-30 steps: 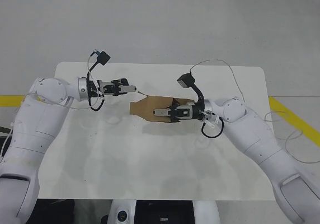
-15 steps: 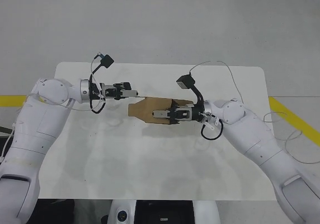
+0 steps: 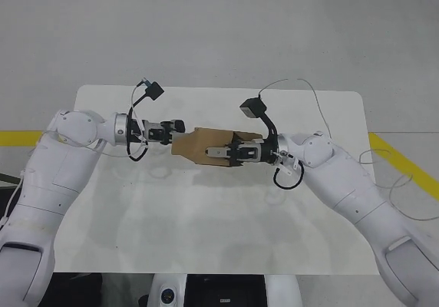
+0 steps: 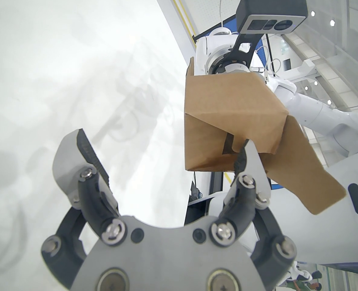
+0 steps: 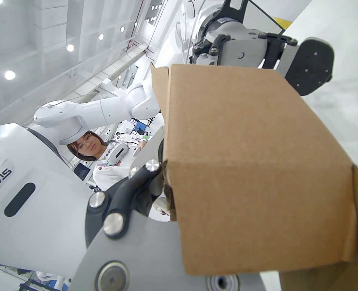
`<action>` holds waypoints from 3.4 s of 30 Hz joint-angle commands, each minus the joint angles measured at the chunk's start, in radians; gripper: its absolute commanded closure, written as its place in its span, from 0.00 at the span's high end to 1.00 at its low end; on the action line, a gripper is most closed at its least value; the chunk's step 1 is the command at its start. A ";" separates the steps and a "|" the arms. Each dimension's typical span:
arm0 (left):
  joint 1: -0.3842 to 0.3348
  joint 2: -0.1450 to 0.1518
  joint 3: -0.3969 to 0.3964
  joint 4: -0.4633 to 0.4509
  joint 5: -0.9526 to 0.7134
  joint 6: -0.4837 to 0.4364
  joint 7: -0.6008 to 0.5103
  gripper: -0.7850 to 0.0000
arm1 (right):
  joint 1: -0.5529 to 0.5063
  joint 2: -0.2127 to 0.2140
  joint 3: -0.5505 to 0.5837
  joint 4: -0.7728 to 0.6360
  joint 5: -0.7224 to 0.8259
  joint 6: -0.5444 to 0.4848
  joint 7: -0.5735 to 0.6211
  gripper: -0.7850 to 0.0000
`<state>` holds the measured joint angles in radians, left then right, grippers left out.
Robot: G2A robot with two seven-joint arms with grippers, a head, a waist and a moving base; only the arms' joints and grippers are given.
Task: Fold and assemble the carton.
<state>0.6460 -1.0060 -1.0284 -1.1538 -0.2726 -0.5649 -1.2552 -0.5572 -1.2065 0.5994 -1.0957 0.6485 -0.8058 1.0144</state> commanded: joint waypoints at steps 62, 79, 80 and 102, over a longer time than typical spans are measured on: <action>0.001 0.023 -0.019 -0.031 0.129 -0.009 0.088 1.00 | 0.024 -0.015 0.023 0.107 -0.066 -0.028 -0.028 0.00; -0.008 0.016 0.005 -0.006 0.072 -0.007 0.065 1.00 | 0.016 -0.014 0.034 0.032 -0.051 -0.032 -0.032 0.00; -0.008 0.016 0.006 -0.006 0.069 -0.008 0.065 1.00 | 0.016 -0.014 0.034 0.030 -0.051 -0.032 -0.032 0.00; -0.001 0.012 0.015 -0.017 -0.026 0.003 0.018 1.00 | 0.032 -0.030 -0.005 -0.007 -0.027 -0.045 -0.045 0.00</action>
<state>0.6452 -0.9937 -1.0133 -1.1704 -0.2952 -0.5615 -1.2343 -0.5264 -1.2362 0.5957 -1.1033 0.6196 -0.8501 0.9701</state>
